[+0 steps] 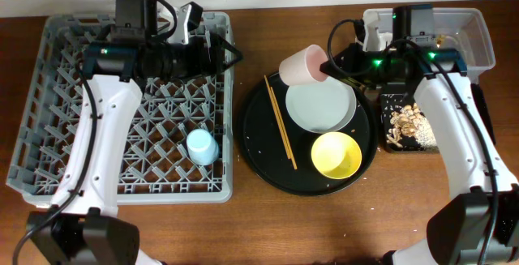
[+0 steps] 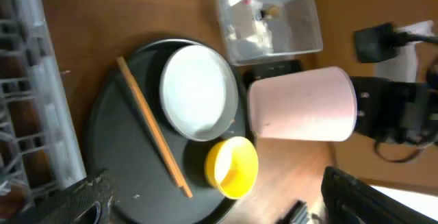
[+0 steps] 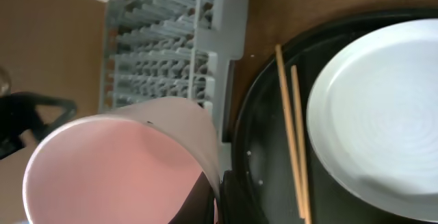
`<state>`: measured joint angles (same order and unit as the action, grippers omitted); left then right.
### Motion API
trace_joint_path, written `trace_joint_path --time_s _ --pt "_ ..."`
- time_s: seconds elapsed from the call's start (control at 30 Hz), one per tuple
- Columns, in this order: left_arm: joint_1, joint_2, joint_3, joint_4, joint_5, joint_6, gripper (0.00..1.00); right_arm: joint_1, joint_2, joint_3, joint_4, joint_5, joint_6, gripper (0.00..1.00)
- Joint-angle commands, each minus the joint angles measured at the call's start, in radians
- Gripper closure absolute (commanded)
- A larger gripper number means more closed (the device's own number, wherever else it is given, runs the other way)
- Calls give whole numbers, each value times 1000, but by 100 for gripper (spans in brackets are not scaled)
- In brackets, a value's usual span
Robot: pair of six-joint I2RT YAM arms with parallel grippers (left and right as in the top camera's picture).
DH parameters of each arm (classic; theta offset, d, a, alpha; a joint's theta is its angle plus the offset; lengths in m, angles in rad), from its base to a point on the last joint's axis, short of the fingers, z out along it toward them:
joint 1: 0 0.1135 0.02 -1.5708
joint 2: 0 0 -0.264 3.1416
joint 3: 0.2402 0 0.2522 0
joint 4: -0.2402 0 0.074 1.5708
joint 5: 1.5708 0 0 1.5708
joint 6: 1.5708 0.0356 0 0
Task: Sort waste into correct bins and load items into the dishwasher rack
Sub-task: 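Grasp the pink cup with the right gripper and hand it to left, then place the pink cup upside down in the rack with left gripper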
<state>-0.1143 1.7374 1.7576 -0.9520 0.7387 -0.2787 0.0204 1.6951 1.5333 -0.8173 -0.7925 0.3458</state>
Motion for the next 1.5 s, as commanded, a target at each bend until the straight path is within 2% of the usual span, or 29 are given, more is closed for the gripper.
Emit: trace_joint_path --time_s 0.0,0.17,0.27,0.33,0.47,0.53,0.63,0.67,0.77,0.8,0.83,0.87,0.9,0.93,0.97,1.03,1.1,1.17,1.23,1.33,1.47 --pt "51 100 5 55 266 15 3 -10 1 6 3 -98 -40 96" --pt "65 161 5 85 558 24 1 -10 2 6 148 -285 -43 96" --pt "93 162 5 92 665 42 1 -3 2 6 223 -333 -42 96" --pt "93 162 5 155 777 42 1 42 2 6 311 -333 -12 96" --pt "79 162 5 155 819 50 2 185 2 6 547 -208 131 96" --pt "68 162 5 155 835 50 3 259 3 6 575 -122 135 96" --pt "49 161 5 155 835 50 11 321 63 6 633 -85 188 96" --pt "49 161 5 155 835 50 21 326 84 6 651 -85 212 96" --pt "51 161 5 155 835 50 31 315 93 6 665 -63 213 96" --pt "51 162 5 155 835 50 34 307 93 6 663 -64 213 90" --pt "51 161 5 155 835 50 36 298 93 6 659 -67 213 53" --pt "51 162 5 155 835 50 37 288 93 6 649 -67 213 36" --pt "56 161 5 159 834 50 39 272 93 6 633 -76 213 22" --pt "77 161 5 173 832 50 42 251 93 6 600 -75 213 16" --pt "115 161 6 197 784 50 43 207 93 6 520 -72 206 11" --pt "165 154 6 187 570 50 43 130 93 6 392 -66 162 10" --pt "180 85 7 48 97 103 42 41 93 6 220 -20 69 8" --pt "117 -29 8 -124 -439 140 42 -8 93 6 102 53 -5 7" --pt "11 -29 8 -227 -700 139 42 -7 93 6 18 124 -62 7" --pt "-104 55 8 -208 -847 139 42 -7 93 6 -47 158 -89 6" --pt "-126 211 8 -203 -848 139 42 -7 93 6 -73 179 -107 6"
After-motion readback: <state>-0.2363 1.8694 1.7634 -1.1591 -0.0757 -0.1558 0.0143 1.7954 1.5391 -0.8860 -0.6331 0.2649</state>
